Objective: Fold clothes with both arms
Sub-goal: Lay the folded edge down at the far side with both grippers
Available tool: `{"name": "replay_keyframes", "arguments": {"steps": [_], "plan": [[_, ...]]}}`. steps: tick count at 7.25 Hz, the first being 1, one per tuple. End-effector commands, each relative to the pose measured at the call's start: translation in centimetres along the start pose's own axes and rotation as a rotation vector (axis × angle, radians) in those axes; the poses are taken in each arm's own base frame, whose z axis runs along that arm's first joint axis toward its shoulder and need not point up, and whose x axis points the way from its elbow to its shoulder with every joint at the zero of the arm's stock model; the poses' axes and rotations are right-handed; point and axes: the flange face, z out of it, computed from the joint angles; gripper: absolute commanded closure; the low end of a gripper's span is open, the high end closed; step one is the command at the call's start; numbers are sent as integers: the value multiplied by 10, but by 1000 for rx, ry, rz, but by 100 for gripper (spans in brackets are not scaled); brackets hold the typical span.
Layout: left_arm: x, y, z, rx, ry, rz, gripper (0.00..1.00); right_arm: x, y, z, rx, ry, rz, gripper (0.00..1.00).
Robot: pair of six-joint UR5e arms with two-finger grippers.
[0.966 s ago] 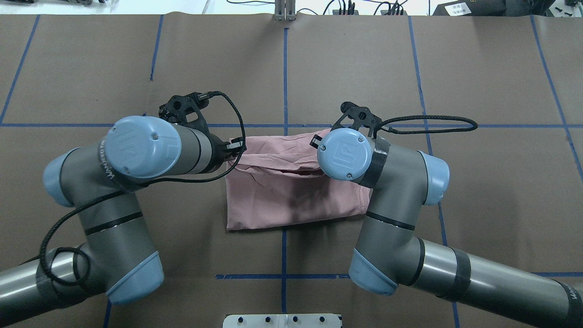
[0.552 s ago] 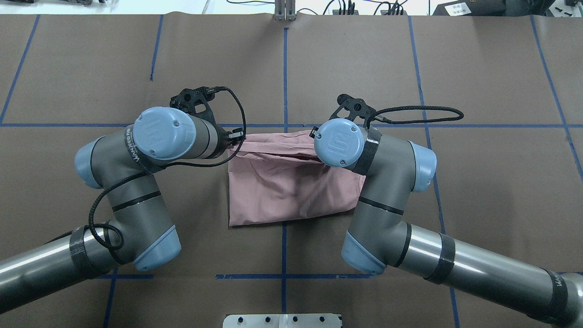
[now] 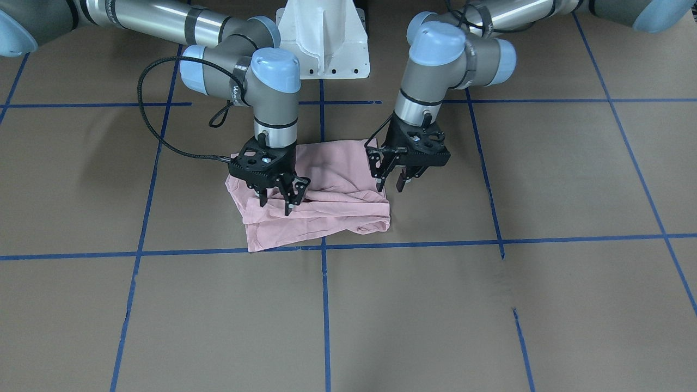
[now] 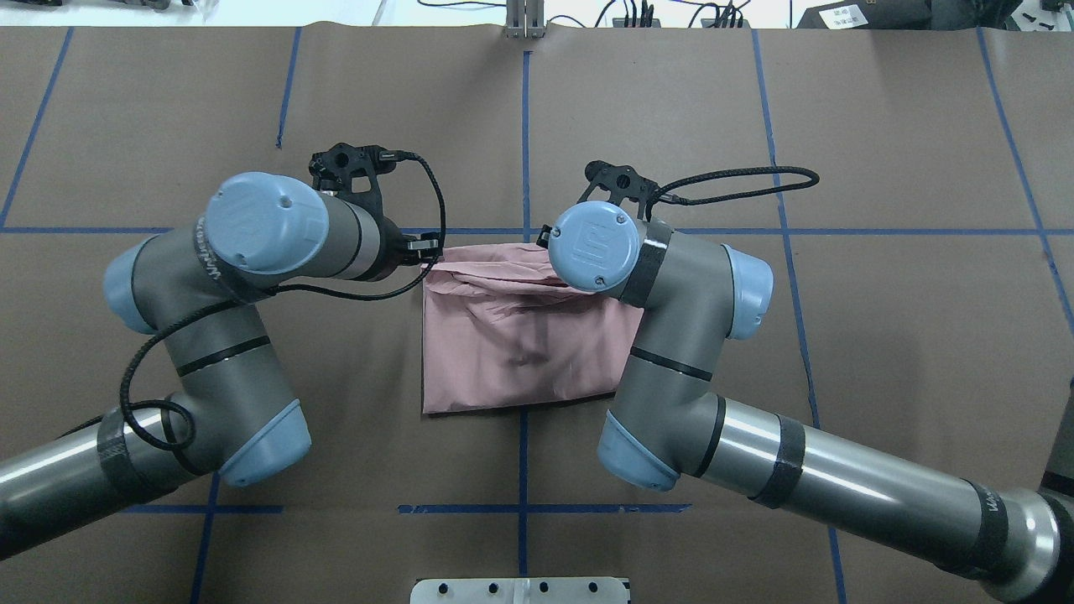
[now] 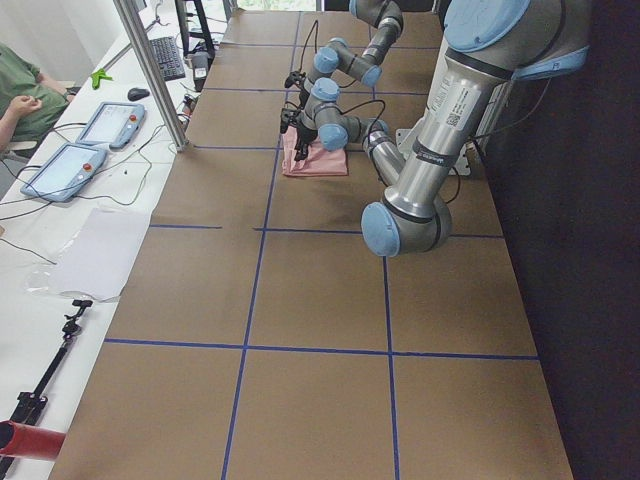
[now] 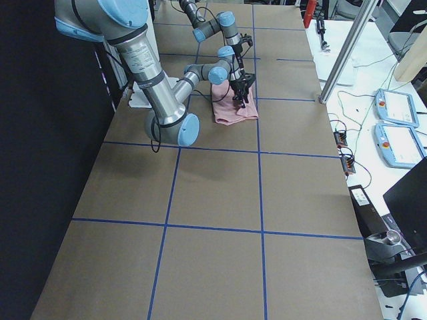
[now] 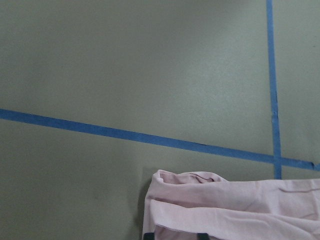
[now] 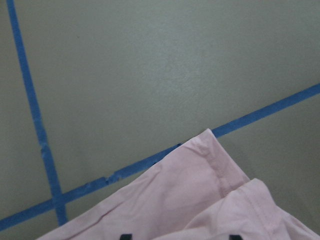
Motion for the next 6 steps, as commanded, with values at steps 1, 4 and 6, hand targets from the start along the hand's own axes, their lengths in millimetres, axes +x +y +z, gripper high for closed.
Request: {"name": "replay_keyframes", "arguments": {"steps": [1,4,6], "plan": [[-13,-7,-16,-17,19,43,0,-9,8,-13,-26,-26,-170,0],[-13,-7,-17,-16,22,36,0,-1,54,1,-73,-10,-431,0],[-13,-6,-16,-18,21,17,0,-1,66,6,-95,-3,-481,0]]}}
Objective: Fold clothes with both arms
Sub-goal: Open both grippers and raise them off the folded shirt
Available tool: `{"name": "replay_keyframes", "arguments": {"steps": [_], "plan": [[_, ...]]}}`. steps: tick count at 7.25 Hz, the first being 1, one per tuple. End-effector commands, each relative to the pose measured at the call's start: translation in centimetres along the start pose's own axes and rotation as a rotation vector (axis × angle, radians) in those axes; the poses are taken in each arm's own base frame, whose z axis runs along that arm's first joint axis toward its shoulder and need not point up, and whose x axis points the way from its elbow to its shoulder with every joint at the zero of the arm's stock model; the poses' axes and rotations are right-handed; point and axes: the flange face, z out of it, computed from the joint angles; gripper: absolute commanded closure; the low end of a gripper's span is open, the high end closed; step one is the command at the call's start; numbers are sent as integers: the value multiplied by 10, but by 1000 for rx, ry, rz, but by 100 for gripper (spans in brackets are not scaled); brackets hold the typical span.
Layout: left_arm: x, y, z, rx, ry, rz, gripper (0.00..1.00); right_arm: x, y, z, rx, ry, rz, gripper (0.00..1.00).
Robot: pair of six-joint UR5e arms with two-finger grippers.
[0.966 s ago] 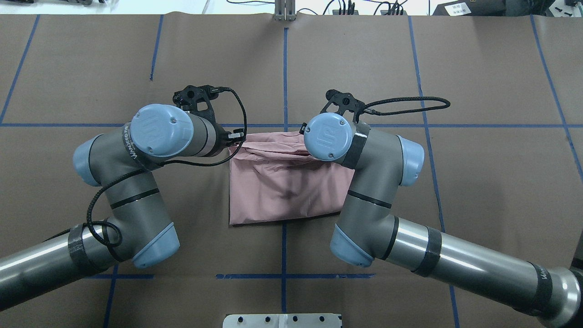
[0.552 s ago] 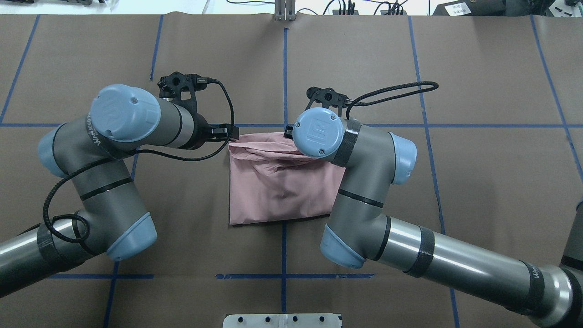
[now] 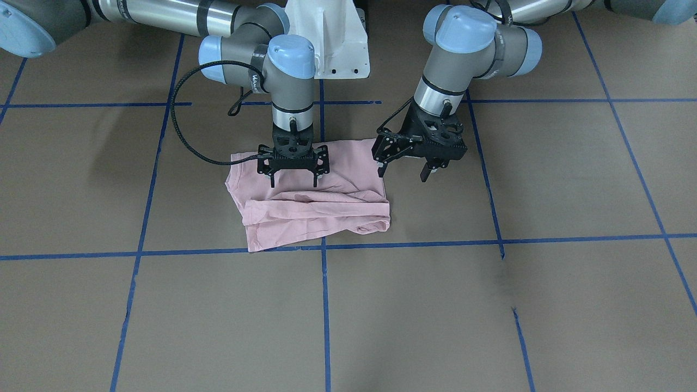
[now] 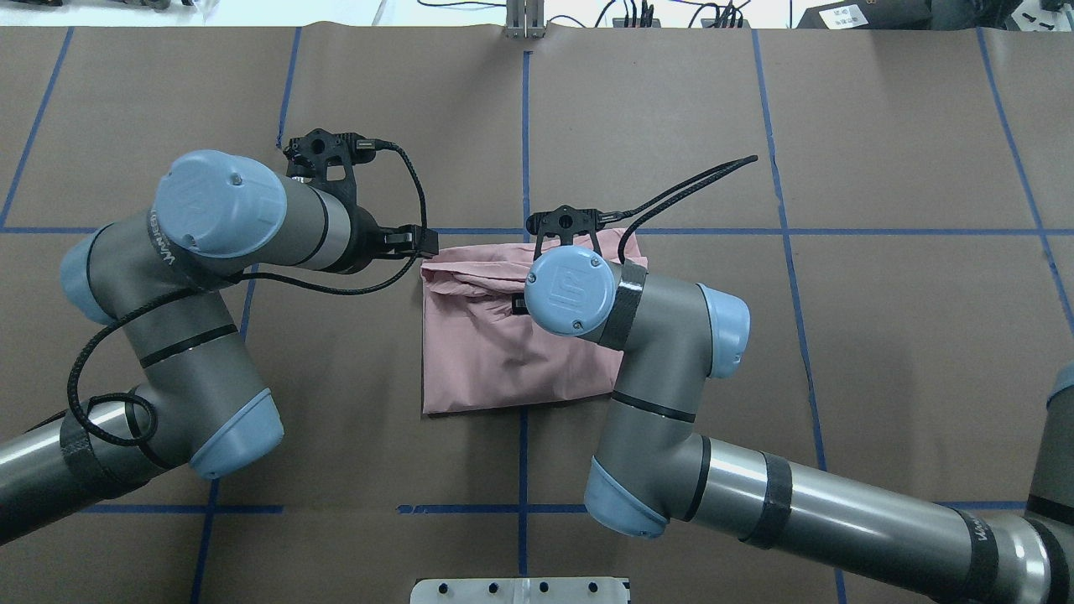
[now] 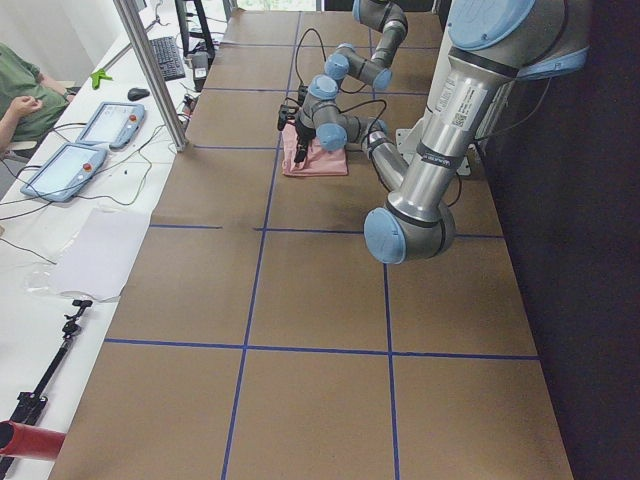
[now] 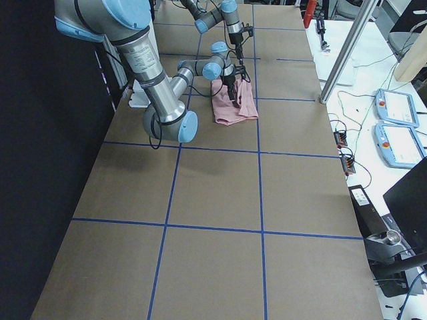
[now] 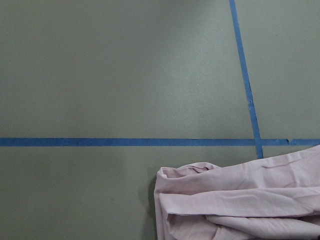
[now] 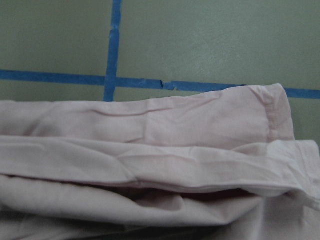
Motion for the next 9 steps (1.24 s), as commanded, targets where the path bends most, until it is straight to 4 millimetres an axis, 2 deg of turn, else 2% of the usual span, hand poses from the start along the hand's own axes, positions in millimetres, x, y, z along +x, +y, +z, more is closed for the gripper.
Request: {"name": "replay_keyframes", "arguments": {"steps": [1,2,3,4,6,7,8,9], "plan": [[0,1,-1,0,3,-11,0,2,5,17,-12,32,-54,0],[1,1,-3,1,5,-16,0,11,-12,28,-1,62,-48,0],[2,1,-3,2,7,-22,0,27,-34,47,4,110,-24,0],[1,2,-3,-2,6,-22,0,40,-75,52,25,147,-12,0],[2,3,-2,-3,6,-21,0,80,-153,71,38,222,-26,0],[0,3,-1,-4,2,-21,0,117,-191,81,27,215,-40,0],[0,5,3,-11,-4,-21,0,142,-221,69,-8,162,-30,0],[1,6,14,-19,-20,-24,0,147,-235,48,-50,85,-9,0]]}}
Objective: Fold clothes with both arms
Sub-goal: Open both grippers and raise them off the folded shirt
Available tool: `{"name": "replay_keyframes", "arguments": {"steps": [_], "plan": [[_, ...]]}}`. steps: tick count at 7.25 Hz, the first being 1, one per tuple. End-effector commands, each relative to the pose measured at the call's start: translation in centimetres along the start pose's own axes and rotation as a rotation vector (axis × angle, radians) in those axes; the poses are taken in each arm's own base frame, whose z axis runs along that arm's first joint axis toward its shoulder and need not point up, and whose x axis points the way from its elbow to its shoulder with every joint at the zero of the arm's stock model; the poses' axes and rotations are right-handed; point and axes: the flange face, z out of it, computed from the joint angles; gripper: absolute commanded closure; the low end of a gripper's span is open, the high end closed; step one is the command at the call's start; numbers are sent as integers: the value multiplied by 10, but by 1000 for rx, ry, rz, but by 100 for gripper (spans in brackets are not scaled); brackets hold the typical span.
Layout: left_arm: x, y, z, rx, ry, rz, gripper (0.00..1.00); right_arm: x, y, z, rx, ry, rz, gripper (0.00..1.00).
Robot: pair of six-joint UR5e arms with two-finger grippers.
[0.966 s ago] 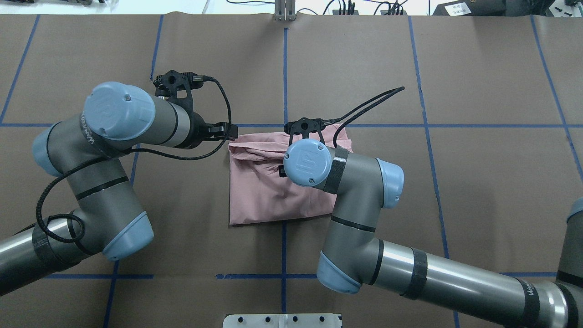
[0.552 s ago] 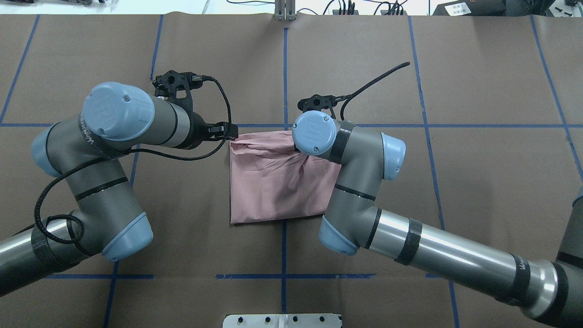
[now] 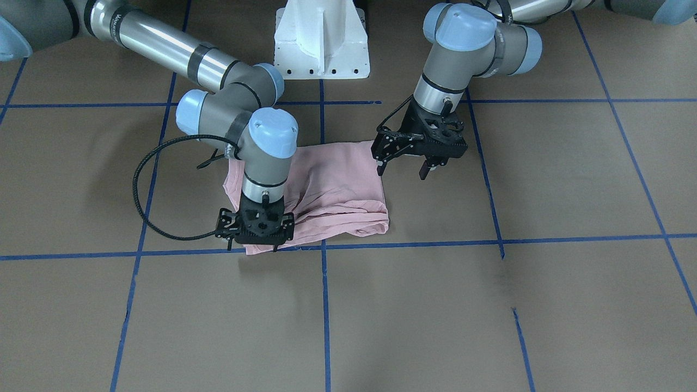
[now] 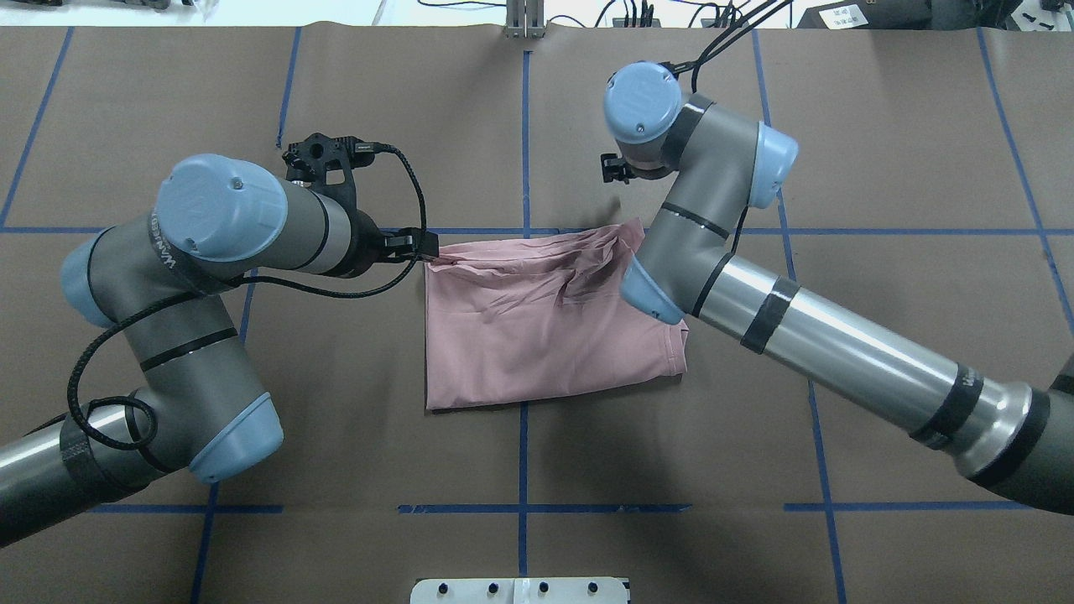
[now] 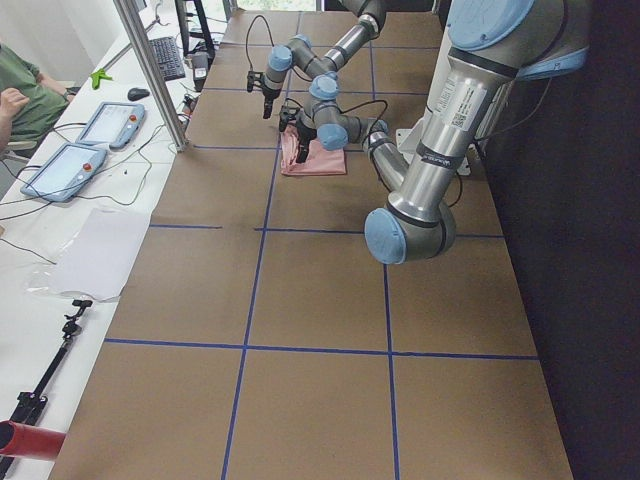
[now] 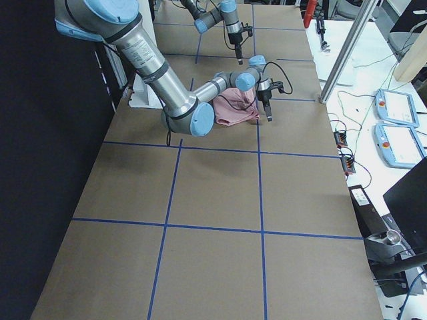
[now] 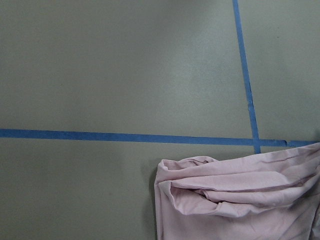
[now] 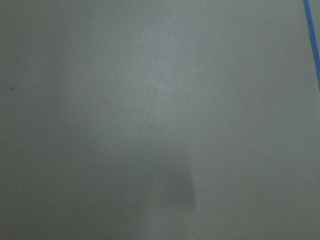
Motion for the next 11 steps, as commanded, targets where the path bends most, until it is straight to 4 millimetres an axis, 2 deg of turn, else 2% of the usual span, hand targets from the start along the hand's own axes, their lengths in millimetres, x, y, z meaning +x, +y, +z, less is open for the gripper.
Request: {"name": "replay_keyframes", "arguments": {"steps": [1,2,3,4,7,8,9,10,11], "plan": [[5,5,30,-26,-40,-26,0,18,-28,-37,-32,-122,8,0],[25,17,52,-52,-52,-49,0,17,-26,-44,-24,-134,9,0],[45,32,77,-55,-77,-54,0,20,-24,-41,-26,-132,12,0],[54,37,103,-41,-117,-46,0,20,-24,-40,-27,-131,14,0],[54,32,112,-47,-137,-4,0,20,-24,-40,-27,-131,14,0],[38,11,120,-32,-169,5,0,22,-23,-38,-29,-129,15,0],[33,-18,139,-16,-213,-13,0,25,-21,-35,-33,-124,16,0],[26,-70,142,14,-250,22,0,25,-21,-35,-32,-125,15,0],[-10,-118,133,45,-285,88,0,25,-21,-34,-33,-124,14,0]]}}
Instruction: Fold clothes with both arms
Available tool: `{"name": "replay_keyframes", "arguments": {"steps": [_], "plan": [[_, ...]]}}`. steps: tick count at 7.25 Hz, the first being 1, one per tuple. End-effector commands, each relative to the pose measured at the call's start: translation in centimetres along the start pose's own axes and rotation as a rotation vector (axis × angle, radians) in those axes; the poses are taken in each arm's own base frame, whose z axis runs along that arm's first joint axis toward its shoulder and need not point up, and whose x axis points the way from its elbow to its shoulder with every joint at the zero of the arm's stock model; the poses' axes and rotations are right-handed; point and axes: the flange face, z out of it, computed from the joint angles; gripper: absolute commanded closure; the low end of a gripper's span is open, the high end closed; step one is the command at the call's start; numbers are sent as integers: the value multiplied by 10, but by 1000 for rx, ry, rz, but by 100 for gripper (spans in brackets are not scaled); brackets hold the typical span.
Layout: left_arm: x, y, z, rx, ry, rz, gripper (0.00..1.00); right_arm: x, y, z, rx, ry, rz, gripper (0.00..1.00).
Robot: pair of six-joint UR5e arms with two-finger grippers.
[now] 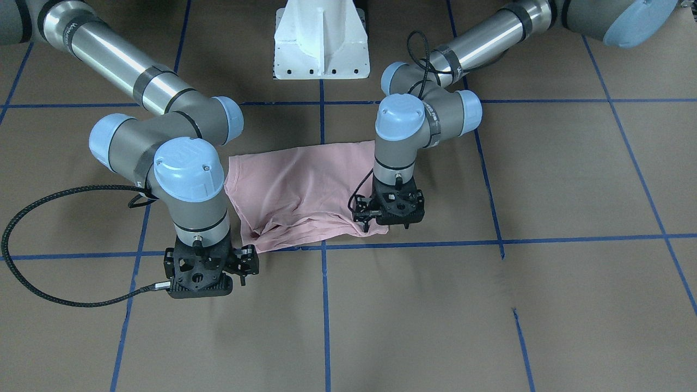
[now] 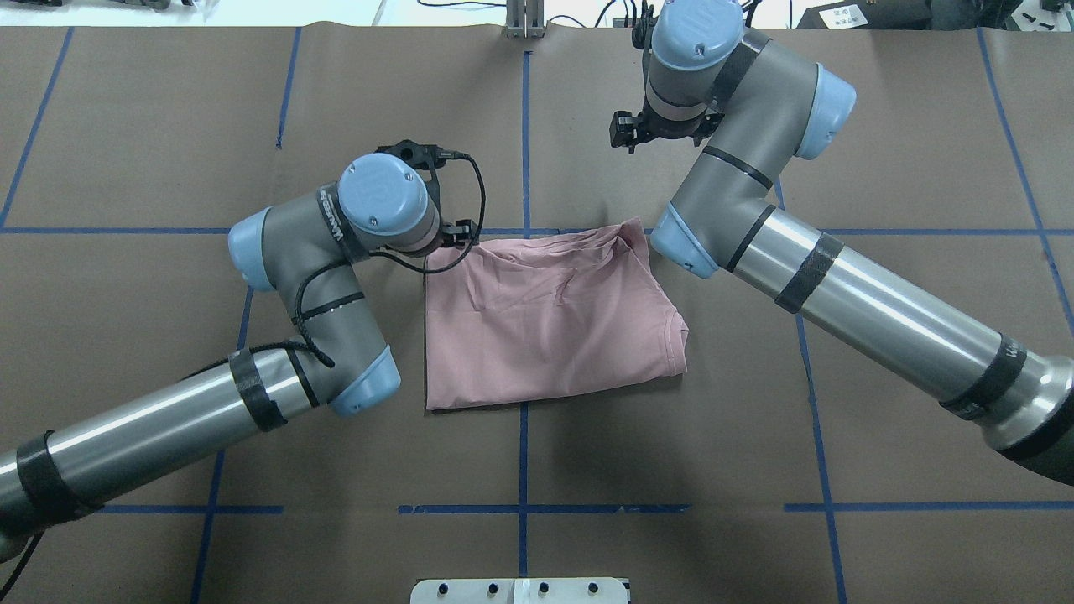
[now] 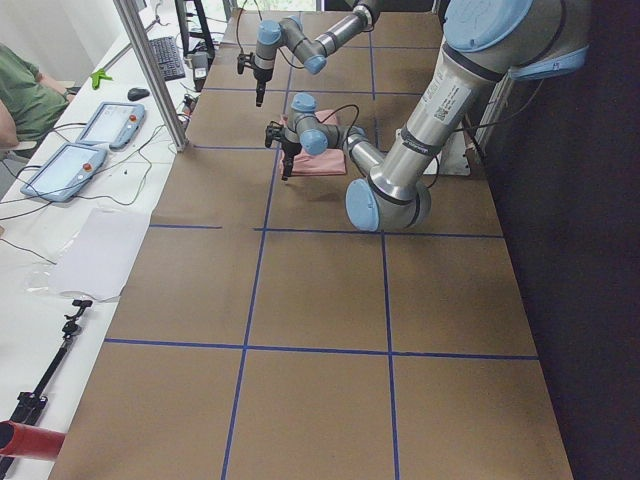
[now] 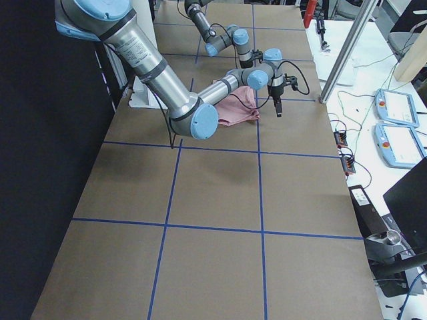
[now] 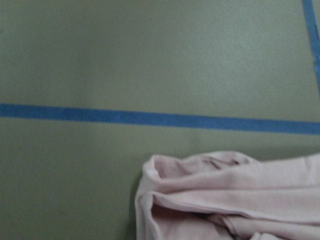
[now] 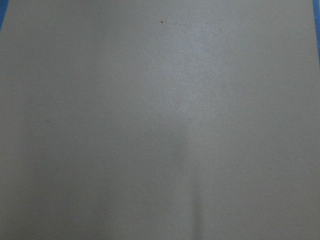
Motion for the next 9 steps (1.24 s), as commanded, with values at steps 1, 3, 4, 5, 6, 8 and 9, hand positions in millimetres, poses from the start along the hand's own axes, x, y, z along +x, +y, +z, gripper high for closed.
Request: {"name": "replay_keyframes", "arguments": {"steps": [1,3,4,5,6,8,9], "plan": [[-62,-84,2,64,-63,83,0,0,0,0,0,0,0,0],[-58,-86,-25,37,10,119,0,4,5,-3,1,-9,-5,0],[-67,-70,-57,46,67,131,0,18,7,-14,-22,-42,-5,0],[-80,-51,-86,23,98,154,0,60,3,-27,-57,-86,15,0],[-94,-60,-132,25,108,227,0,118,-3,-40,-64,-109,-36,0],[-172,-83,-184,36,19,380,0,261,-2,-82,-112,-123,-156,0],[-246,-95,-199,6,20,443,0,329,11,-96,-143,-86,-224,0]]}}
